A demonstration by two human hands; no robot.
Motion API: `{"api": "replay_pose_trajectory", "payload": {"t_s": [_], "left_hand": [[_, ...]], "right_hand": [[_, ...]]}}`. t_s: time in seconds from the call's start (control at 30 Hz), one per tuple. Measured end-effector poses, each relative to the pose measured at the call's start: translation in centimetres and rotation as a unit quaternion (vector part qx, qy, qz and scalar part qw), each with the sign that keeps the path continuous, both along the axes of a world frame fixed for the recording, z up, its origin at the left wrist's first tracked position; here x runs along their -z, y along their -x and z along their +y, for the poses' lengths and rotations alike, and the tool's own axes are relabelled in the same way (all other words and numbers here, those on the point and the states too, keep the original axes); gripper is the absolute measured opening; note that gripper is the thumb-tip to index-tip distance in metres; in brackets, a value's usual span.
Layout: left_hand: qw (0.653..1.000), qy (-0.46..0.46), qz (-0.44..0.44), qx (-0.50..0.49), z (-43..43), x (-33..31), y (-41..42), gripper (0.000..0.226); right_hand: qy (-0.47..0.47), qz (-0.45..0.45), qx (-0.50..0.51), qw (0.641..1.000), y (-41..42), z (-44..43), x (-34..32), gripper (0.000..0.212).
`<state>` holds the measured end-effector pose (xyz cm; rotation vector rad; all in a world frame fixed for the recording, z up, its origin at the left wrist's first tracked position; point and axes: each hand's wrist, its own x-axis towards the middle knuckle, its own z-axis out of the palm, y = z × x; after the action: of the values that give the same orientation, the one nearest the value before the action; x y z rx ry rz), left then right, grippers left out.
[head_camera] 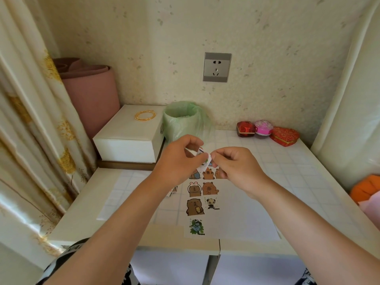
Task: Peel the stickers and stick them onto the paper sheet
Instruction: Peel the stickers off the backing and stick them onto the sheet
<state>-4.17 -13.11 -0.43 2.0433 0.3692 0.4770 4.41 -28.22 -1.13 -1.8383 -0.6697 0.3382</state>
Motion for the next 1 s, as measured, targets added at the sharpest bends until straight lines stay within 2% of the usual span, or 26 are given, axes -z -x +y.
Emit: {"api": "replay_pose_trajectory", "payload": {"t_s": [0.07,0.13,0.27,0.5,0.67,0.8,1.0], "left_hand": [[0.996,-0.074,-0.026,-0.034,-0.2,0.2,0.0,0.021],[0.992,-0.107,-0.047,-0.038,-0.4,0.3,-0.1,0.016],[0.997,-0.07,-0.018,0.002,-0.6,0.5,-0.4,0.006],[1.0,0.007,0.027,-0.001,-0.8,0.5,-0.6,0.009],[0.999,0.004,0.032,-0.008,-1.0,0.5,-0.7,0.01],[0.999,-0.013,0.037,-0.005,-0.8,0.5,-0.9,0.013],[0.997,0.039,0.062,0.026,0.5,0.7,-0.4,0.013]], "right_hand": [[0.0,-0.011,0.012,1.0,0.1,0.1,0.0,0.022],[-0.013,-0.013,0.026,0.999,0.1,0.2,0.1,0.021],[0.001,-0.069,0.052,0.996,-0.1,0.4,0.6,0.019],[0.027,-0.132,0.061,0.989,0.0,0.3,1.0,0.017],[0.015,-0.131,0.054,0.99,0.3,0.4,1.1,0.015],[0.001,-0.093,0.05,0.994,0.4,0.7,1.4,0.015],[0.005,-0.057,0.047,0.997,0.5,0.5,0.9,0.016]]}}
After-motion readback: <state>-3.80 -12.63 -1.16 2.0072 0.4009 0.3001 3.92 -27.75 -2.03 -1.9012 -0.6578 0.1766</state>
